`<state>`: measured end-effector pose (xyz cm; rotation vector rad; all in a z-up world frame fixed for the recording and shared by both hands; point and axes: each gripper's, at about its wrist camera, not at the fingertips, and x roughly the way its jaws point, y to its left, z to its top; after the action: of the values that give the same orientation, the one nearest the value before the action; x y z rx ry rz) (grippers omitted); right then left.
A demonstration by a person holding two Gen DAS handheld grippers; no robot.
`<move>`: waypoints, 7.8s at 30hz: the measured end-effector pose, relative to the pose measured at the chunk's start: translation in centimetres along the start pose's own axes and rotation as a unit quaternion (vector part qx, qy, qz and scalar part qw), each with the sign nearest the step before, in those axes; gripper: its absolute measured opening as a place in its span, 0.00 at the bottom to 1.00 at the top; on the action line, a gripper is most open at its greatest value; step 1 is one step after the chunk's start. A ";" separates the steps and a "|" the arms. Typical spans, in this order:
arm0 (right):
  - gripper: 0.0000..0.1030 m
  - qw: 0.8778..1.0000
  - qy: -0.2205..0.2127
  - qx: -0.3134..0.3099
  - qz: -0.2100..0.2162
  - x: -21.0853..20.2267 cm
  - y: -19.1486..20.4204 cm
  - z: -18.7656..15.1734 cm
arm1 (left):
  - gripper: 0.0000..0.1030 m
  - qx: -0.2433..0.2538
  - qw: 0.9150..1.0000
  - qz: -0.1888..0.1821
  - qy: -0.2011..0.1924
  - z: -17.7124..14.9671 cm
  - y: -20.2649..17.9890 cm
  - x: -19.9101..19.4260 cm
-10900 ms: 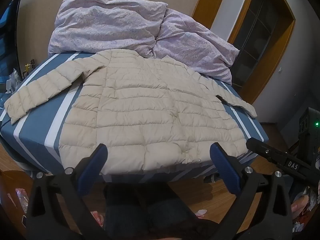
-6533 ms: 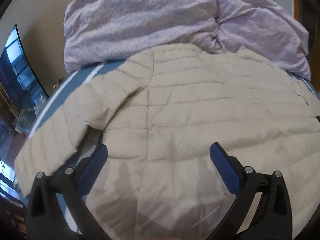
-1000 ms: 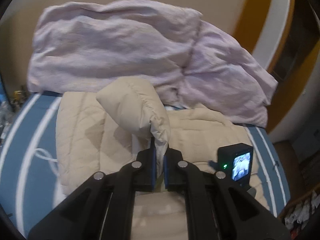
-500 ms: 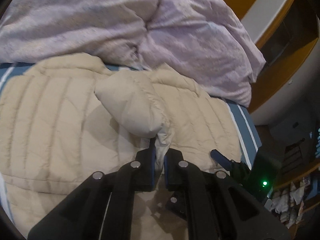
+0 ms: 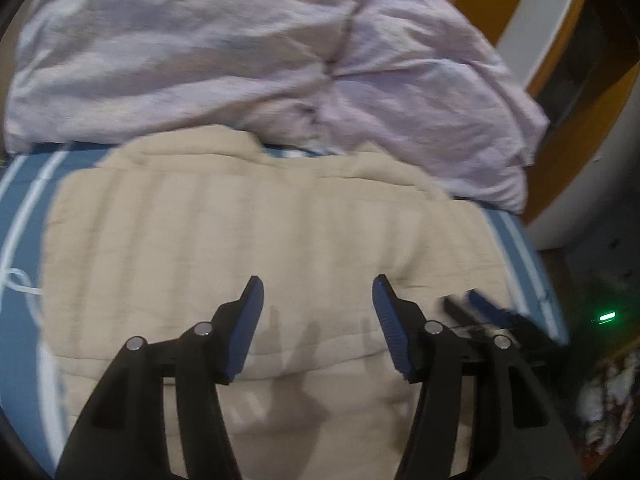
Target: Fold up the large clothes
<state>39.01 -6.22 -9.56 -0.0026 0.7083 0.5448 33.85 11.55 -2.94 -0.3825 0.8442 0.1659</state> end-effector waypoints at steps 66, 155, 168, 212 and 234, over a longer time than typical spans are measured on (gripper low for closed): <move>0.34 0.997 0.044 0.002 0.061 6.6 2.1 -0.7 | 0.94 -0.012 0.986 0.167 -0.020 -3.2 9.6 5.5; 0.10 0.980 -0.069 0.130 0.133 -14.4 -13.6 -4.6 | 0.06 -0.067 0.991 -0.007 -0.114 -14.2 13.4 -17.5; 0.10 0.985 -0.095 0.132 0.049 -3.6 -13.1 4.7 | 0.06 -0.089 0.989 0.040 -0.108 -1.8 15.9 -8.2; 0.68 0.993 -0.080 0.088 0.024 -2.9 -11.4 6.3 | 0.76 -0.072 0.991 0.070 -0.088 1.5 14.1 -5.5; 0.54 0.997 -0.025 0.016 -0.068 8.3 -8.8 8.2 | 0.80 -0.025 0.976 0.199 -0.088 4.2 12.9 6.0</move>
<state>53.44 -8.39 -9.99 -0.0072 0.6617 0.4020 36.96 25.04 -8.36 -0.2373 0.7337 0.5869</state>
